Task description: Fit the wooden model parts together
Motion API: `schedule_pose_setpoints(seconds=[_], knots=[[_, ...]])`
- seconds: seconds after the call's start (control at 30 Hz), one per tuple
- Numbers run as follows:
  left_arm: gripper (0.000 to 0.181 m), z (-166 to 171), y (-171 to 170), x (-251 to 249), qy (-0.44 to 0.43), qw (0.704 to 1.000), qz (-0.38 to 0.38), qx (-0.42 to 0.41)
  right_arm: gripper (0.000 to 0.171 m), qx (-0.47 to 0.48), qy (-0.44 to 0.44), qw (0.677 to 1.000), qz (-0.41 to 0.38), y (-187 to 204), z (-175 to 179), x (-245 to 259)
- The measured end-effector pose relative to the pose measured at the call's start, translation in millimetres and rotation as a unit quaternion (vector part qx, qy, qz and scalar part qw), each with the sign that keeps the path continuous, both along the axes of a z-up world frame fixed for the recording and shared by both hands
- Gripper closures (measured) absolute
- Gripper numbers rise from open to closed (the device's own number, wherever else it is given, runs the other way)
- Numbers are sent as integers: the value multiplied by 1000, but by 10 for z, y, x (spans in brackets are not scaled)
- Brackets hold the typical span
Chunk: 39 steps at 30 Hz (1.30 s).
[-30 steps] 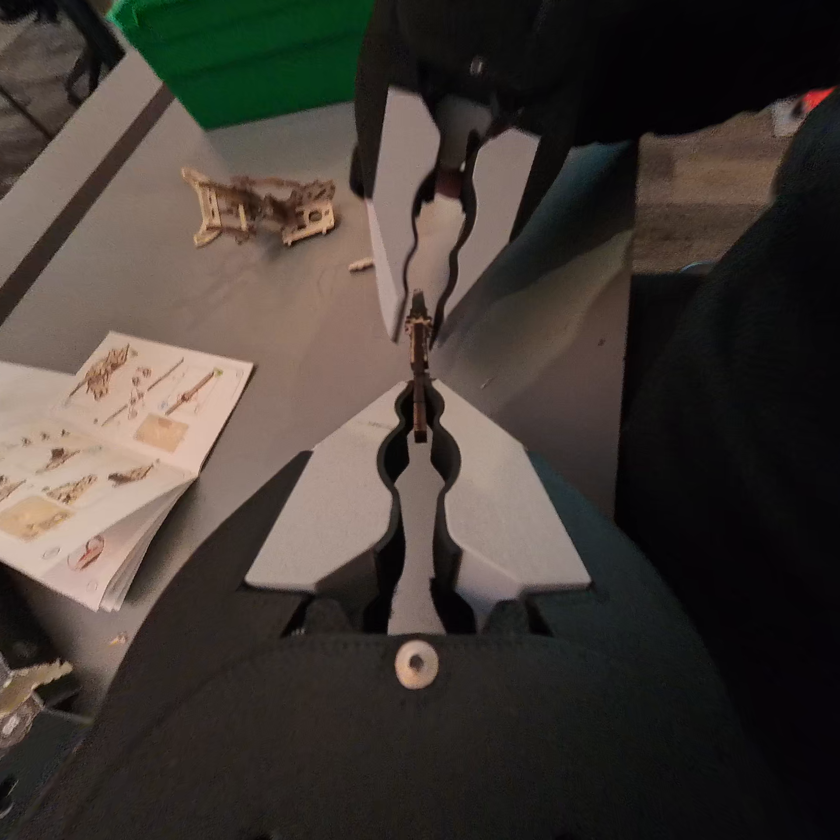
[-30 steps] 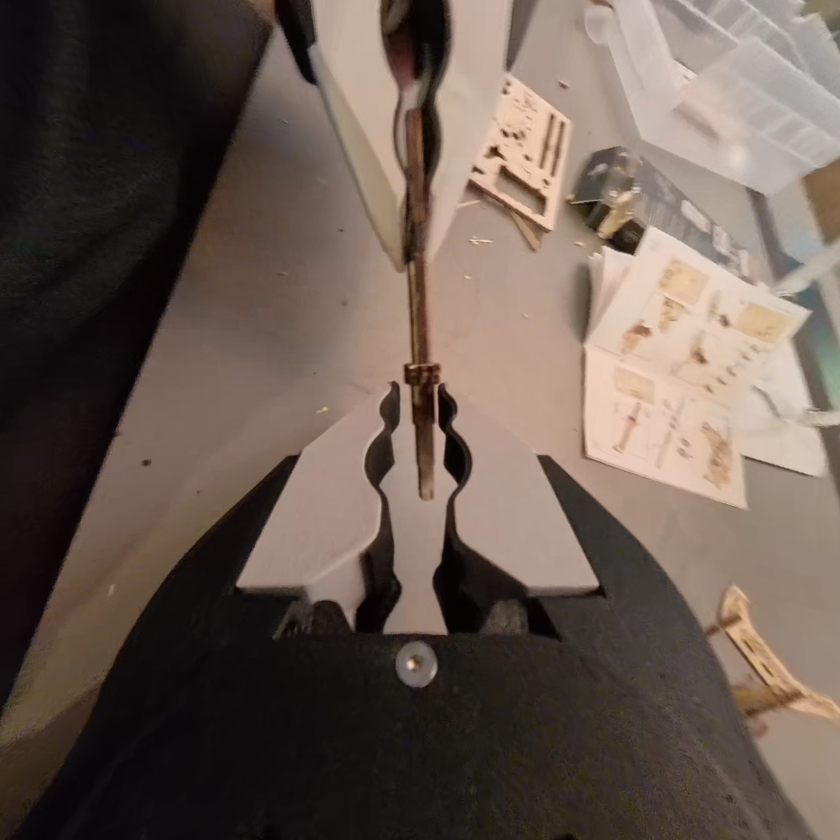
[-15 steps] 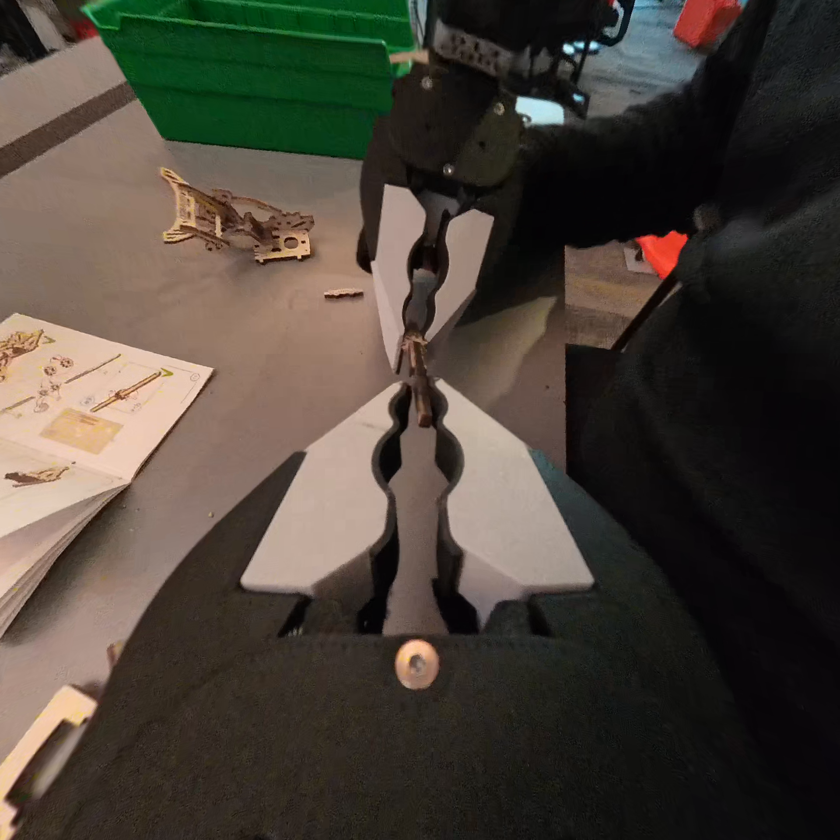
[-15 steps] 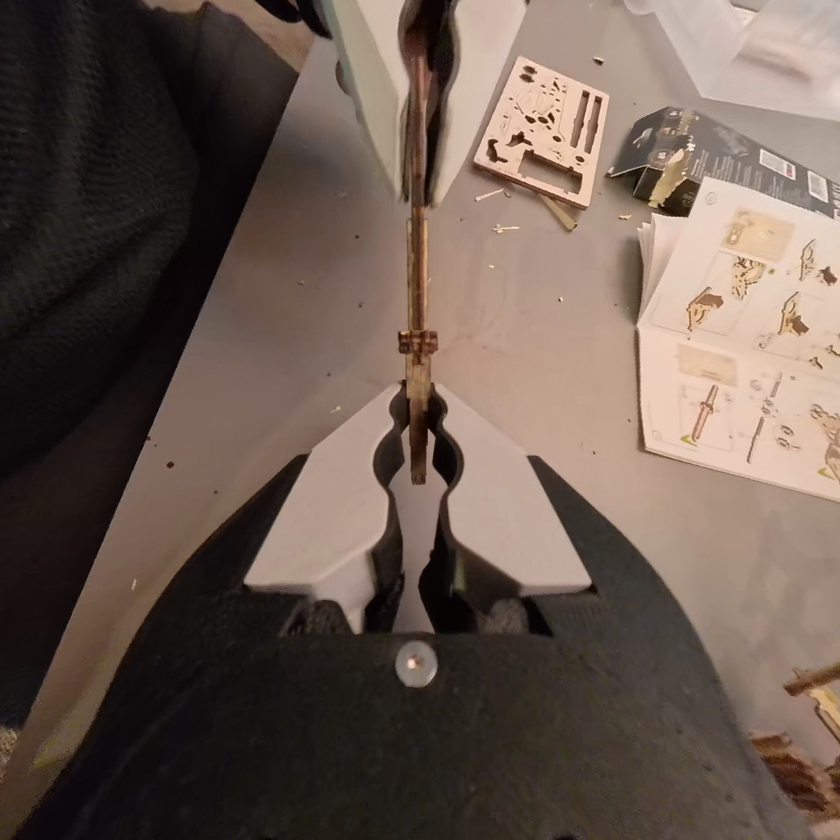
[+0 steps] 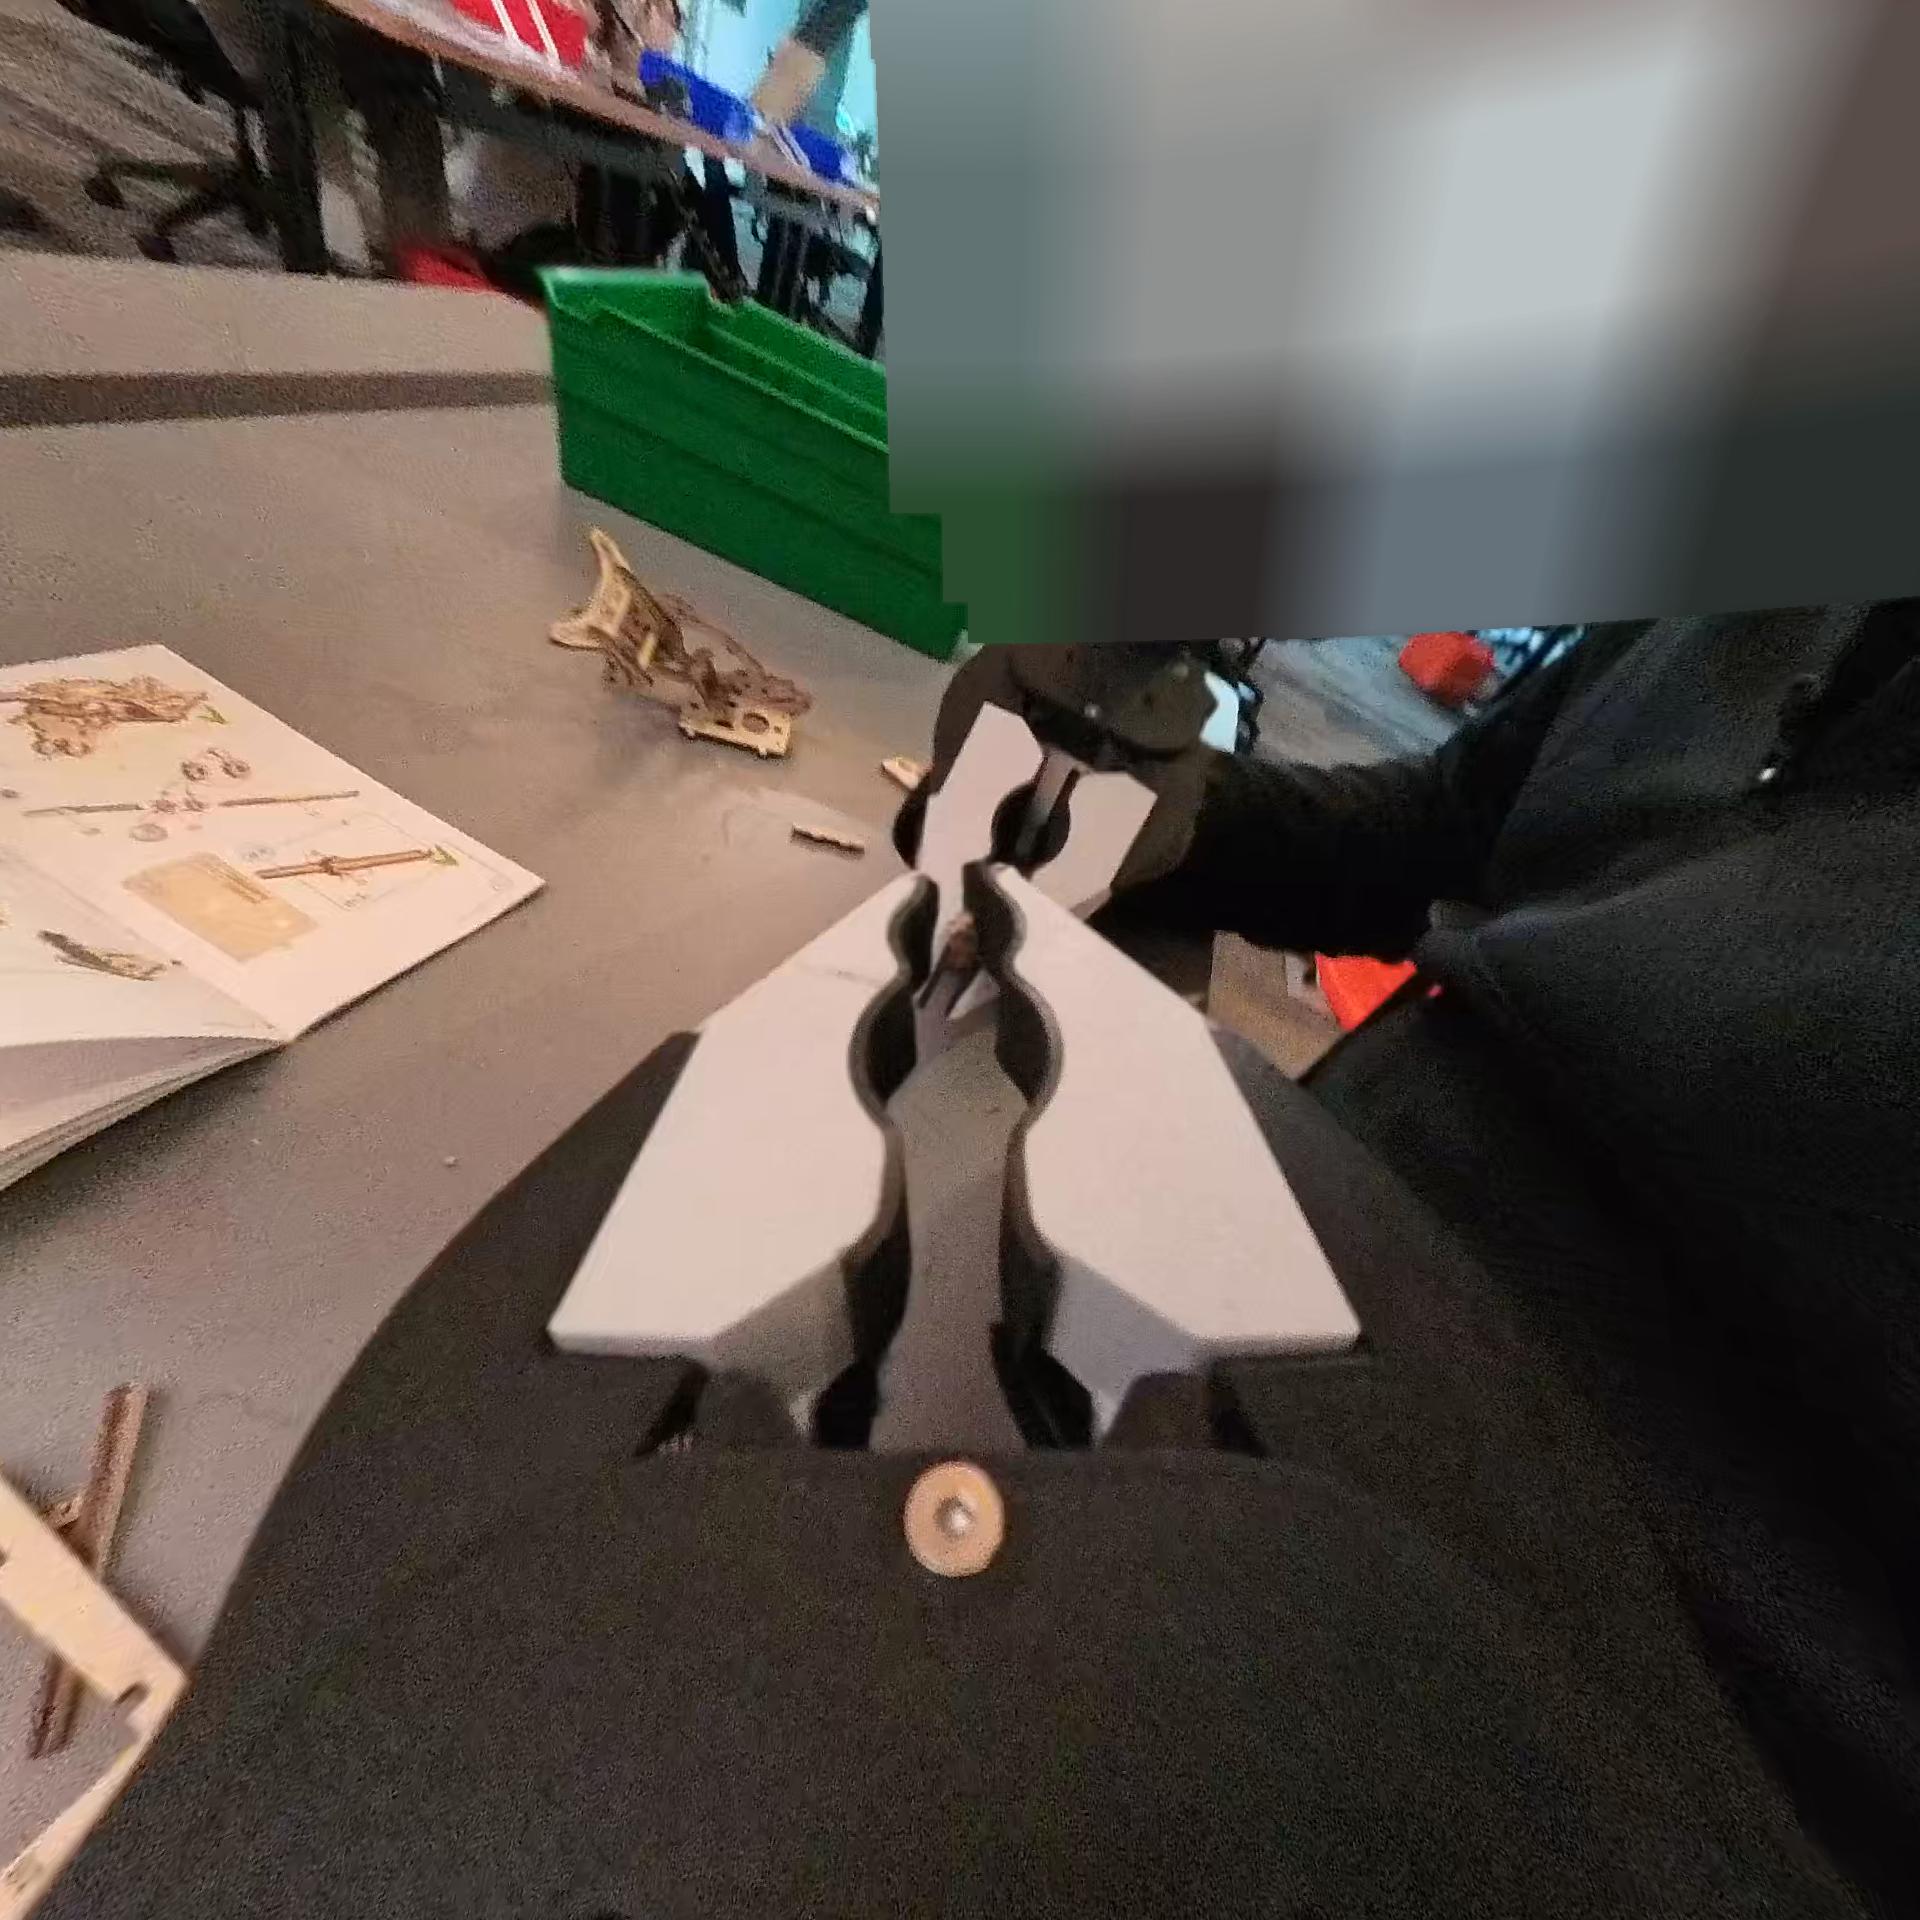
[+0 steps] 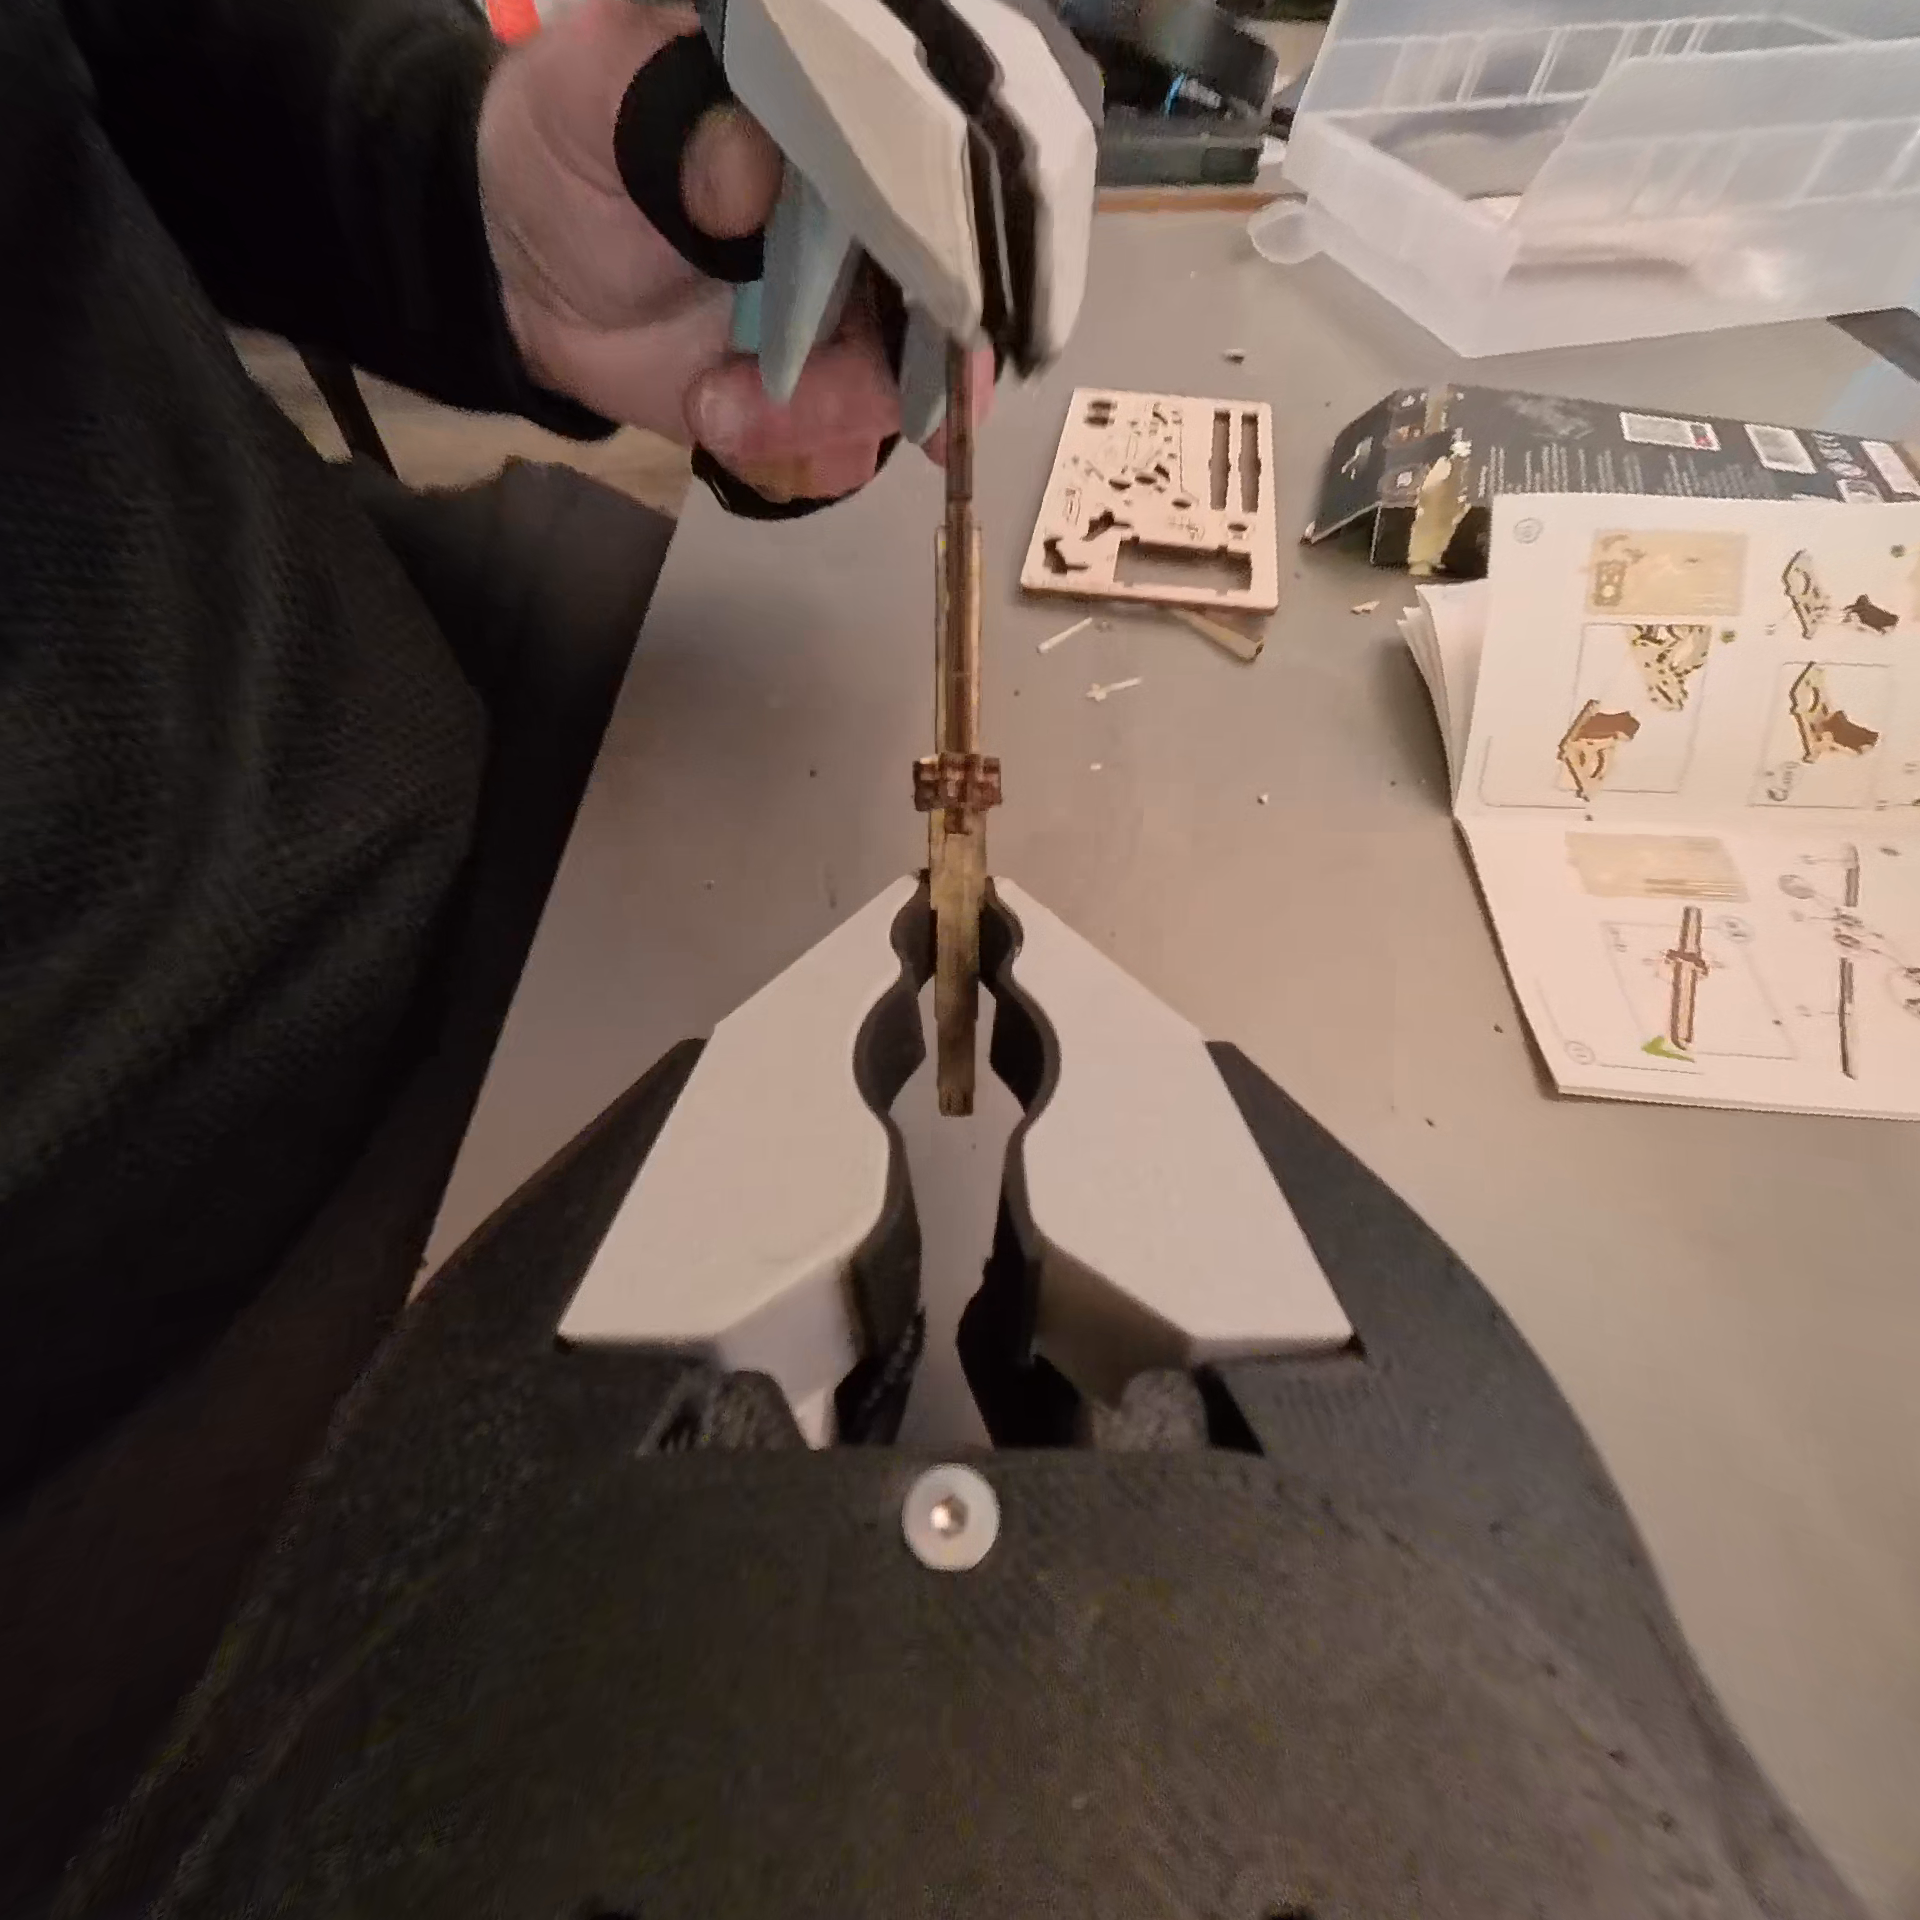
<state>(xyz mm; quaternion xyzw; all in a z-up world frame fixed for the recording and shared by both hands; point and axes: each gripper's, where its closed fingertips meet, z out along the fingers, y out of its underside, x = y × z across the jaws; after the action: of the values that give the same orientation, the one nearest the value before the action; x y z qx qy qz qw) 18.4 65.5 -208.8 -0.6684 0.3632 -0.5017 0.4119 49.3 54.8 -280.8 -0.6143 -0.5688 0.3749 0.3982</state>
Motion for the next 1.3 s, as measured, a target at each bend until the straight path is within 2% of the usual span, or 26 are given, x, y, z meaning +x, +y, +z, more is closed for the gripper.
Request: schedule_pose_setpoints(seconds=[0.03,0.13,0.27,0.53,0.63,0.77,0.87,1.0,1.17,1.23,1.3], knots=[[169,74,48,-55,-24,1000,12,-6,167,-8,11,1000,-4,16,34,4],[158,138,96,-92,-48,998,16,-24,167,-27,37,999,-8,53,109,14],[178,168,56,58,-29,1000,-2,6,167,-41,54,998,-5,55,157,-5],[180,198,120,162,-2,999,-12,33,165,-45,42,998,-17,93,116,-30],[179,167,111,247,35,998,-27,42,144,-49,30,998,-18,92,89,-28],[180,127,102,306,71,995,-46,44,122,-42,42,997,-40,197,249,104],[180,190,136,340,64,996,-48,41,125,-57,28,998,-30,158,298,222],[180,302,274,345,-8,999,-15,-28,134,-14,17,998,-64,150,232,341],[180,384,357,300,-139,983,15,-122,168,75,69,985,-139,188,491,444],[180,395,352,294,-173,974,16,-147,169,108,88,978,-158,183,633,500],[180,302,355,293,-159,976,27,-146,170,90,54,981,-164,208,609,550]])
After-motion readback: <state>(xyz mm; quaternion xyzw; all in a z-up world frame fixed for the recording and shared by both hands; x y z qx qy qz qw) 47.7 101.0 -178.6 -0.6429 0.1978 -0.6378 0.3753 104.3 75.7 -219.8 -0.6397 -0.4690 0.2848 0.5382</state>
